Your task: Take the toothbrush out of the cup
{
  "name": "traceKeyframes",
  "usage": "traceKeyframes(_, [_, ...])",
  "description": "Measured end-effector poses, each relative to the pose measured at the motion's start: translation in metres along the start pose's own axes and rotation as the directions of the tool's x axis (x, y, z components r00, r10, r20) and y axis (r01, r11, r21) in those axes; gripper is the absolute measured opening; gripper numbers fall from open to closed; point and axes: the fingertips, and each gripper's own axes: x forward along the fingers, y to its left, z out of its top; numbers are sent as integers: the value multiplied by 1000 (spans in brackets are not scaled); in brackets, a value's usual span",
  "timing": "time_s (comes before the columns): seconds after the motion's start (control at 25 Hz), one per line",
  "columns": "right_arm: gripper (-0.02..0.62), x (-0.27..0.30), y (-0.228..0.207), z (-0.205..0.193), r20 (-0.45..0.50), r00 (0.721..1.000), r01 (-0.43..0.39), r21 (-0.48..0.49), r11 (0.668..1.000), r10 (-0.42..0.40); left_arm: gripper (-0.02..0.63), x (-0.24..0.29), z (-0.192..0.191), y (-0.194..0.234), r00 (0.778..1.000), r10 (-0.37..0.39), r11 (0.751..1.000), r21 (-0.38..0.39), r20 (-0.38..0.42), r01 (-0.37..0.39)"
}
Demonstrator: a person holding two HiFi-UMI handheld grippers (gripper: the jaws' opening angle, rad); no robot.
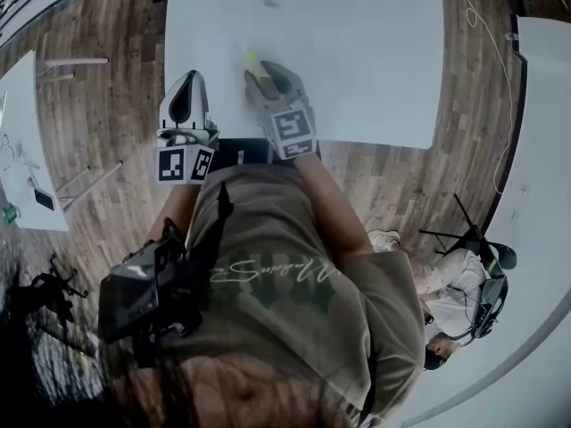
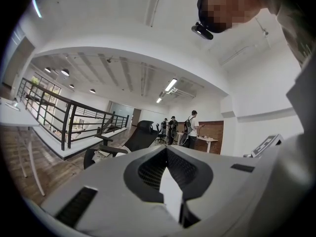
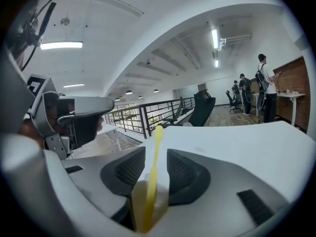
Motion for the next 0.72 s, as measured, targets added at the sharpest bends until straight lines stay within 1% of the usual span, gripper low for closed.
traceKeyframes(0.16, [146,2,2,-3,-36,999,-11,-6,1000,11,12,-5,11,7,1000,5,1000,3,0,-5])
traceKeyframes(0.24, [146,5,7,-4,-51,998,-23,-37,999,21,12,-5,14,13,1000,10,1000,4,2,-10])
traceKeyframes(0.32, [143,7,8,-5,-67,998,-26,-91,995,20,12,-2,15,16,1000,14,1000,3,4,-14])
traceKeyframes(0.36, [109,7,6,-6,-72,997,-20,-116,993,12,12,-1,15,15,1000,15,1000,2,3,-15])
traceKeyframes(0.4, [56,6,5,-6,-77,997,-13,-131,991,3,12,0,15,15,1000,15,1000,0,1,-15])
traceKeyframes(0.44, [43,6,5,-7,-83,997,-10,-135,991,-1,12,0,16,15,1000,14,1000,-1,-2,-14])
traceKeyframes(0.6, [40,7,9,-8,-107,994,-27,-128,991,13,12,1,21,16,1000,3,1000,2,-7,-3])
traceKeyframes(0.72, [19,5,10,-2,-84,996,-27,-115,993,17,12,4,24,18,1000,7,1000,-5,-5,-7])
